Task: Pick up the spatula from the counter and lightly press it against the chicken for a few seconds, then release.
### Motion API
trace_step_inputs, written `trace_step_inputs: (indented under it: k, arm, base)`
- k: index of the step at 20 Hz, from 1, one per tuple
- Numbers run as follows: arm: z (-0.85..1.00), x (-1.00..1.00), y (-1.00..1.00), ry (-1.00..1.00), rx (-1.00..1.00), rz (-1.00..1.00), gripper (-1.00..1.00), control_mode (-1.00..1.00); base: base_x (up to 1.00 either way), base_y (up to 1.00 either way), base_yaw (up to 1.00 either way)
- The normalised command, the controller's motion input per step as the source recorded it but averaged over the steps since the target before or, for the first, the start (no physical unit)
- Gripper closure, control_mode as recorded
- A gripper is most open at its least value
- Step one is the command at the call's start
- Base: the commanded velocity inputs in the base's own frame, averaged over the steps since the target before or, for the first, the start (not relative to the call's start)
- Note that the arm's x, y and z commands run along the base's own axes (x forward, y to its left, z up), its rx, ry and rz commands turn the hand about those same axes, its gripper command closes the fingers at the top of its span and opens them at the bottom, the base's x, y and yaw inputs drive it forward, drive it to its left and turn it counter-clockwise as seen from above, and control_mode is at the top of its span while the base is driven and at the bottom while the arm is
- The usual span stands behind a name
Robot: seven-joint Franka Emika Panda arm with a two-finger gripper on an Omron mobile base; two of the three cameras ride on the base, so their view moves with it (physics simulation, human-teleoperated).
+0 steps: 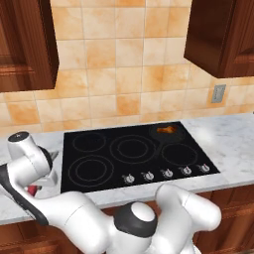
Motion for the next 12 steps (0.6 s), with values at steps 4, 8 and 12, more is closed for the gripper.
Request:
trace_step_inputs:
  k: [4,8,12]
  arm:
    - [0.29,-0.15,-0.60,-0.10,-0.03,0.00,1.00,-1.00]
    - [0.38,-0.10,-0.64,-0.06,0.00,0.00,1.00,-1.00]
    - [0.23,0.00,-0.51,-0.01,0.07,-0.02,1.00,-1.00]
  base:
    - [0.00,0.00,0.00]
    - [0.00,0.00,0.00]
    - [0.00,0.00,0.00]
